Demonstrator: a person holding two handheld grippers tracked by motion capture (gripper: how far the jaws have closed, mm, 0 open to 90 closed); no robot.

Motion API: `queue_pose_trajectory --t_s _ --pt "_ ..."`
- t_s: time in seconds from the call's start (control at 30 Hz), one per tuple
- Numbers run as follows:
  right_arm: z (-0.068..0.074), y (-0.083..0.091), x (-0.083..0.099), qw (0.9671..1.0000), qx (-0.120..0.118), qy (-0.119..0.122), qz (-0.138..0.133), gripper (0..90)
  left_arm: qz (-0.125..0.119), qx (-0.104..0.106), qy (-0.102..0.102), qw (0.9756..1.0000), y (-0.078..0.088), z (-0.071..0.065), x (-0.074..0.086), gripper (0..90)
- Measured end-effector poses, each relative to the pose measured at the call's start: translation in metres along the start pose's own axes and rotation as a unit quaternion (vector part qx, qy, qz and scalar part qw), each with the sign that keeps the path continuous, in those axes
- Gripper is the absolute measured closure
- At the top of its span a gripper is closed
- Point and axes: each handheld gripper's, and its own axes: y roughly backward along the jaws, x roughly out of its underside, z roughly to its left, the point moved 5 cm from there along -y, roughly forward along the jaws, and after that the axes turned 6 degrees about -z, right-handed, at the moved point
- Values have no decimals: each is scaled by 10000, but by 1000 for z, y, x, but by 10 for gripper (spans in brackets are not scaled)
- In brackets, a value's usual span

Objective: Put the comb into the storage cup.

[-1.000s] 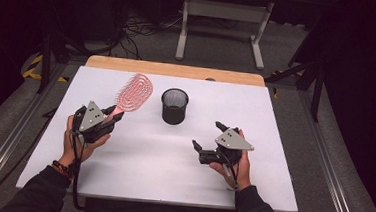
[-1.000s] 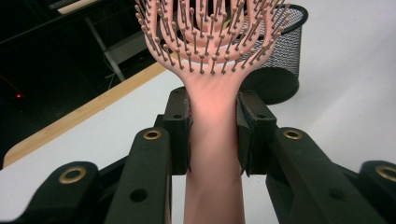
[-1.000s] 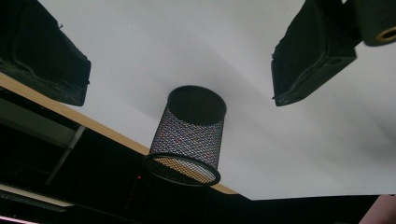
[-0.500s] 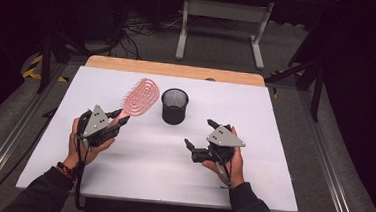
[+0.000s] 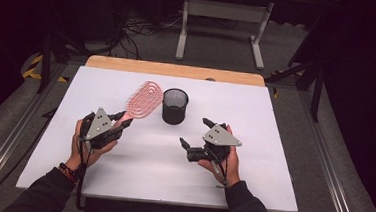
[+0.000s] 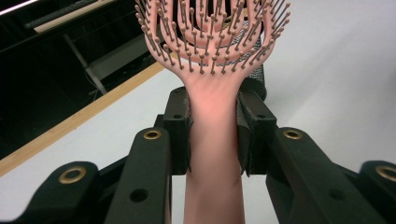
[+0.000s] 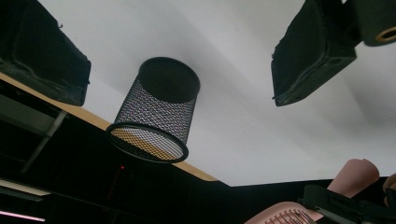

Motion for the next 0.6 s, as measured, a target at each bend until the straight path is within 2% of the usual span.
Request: queue_pose_trajectory --t_s 0.17,0.6 --pt "3 -1 -1 10000 -74 -23 -18 56 -70 91 -84 9999 -1 -5 -1 693" --pt "10 -5 -9 9994 -256 -162 -151 56 -118 249 -144 9995 -5 -18 -2 693"
